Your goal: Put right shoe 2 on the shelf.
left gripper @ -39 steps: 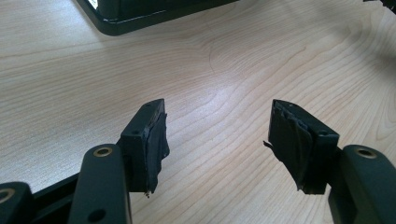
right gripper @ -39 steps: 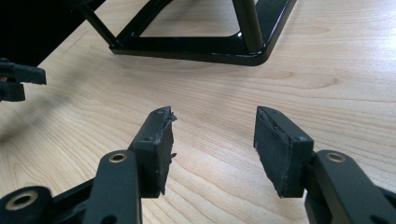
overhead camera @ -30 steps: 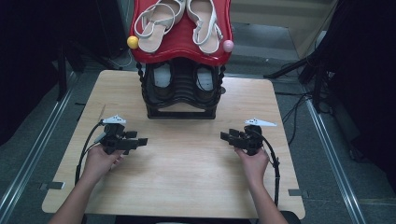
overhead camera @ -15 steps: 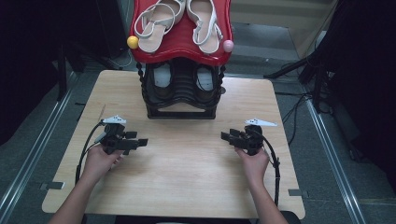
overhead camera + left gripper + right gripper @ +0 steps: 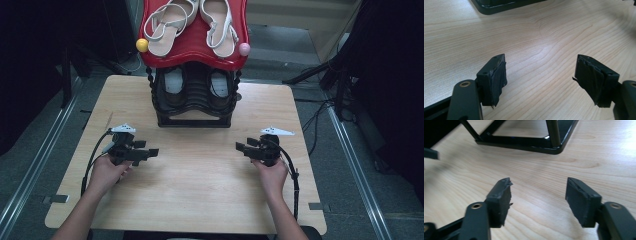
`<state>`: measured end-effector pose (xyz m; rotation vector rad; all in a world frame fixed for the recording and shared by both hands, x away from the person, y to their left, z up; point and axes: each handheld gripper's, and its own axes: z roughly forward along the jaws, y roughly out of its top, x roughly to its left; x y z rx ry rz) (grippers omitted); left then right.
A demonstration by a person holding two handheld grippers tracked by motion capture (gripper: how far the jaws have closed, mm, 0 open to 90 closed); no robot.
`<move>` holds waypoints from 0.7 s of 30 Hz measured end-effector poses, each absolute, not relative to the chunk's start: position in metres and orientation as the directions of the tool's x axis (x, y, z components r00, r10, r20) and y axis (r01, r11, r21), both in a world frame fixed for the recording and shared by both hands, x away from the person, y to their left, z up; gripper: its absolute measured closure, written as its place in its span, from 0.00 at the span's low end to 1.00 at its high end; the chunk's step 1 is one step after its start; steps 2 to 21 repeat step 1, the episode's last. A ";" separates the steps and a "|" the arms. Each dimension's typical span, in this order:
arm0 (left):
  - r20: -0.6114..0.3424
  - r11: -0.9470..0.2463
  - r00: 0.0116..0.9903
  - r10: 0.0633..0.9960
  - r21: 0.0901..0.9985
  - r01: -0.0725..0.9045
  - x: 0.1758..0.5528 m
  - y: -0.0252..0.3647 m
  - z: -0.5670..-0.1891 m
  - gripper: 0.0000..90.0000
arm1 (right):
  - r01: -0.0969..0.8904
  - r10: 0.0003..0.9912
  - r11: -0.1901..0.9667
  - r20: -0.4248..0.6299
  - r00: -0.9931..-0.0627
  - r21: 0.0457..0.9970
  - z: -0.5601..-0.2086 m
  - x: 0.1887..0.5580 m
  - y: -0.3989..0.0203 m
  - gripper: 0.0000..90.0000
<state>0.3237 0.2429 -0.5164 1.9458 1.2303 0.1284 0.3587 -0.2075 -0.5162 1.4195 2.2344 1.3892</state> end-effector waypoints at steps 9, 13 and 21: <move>-0.313 -0.200 0.521 0.794 0.675 0.710 0.324 0.242 -0.517 0.27 | 0.629 0.787 0.132 0.305 -0.536 0.766 -0.518 0.359 -0.205 0.37; -0.313 -0.200 0.521 0.794 0.675 0.710 0.324 0.242 -0.517 0.27 | 0.629 0.787 0.132 0.305 -0.536 0.766 -0.518 0.359 -0.205 0.37; -0.313 -0.200 0.521 0.794 0.675 0.710 0.324 0.242 -0.517 0.27 | 0.629 0.787 0.132 0.305 -0.536 0.766 -0.518 0.359 -0.205 0.37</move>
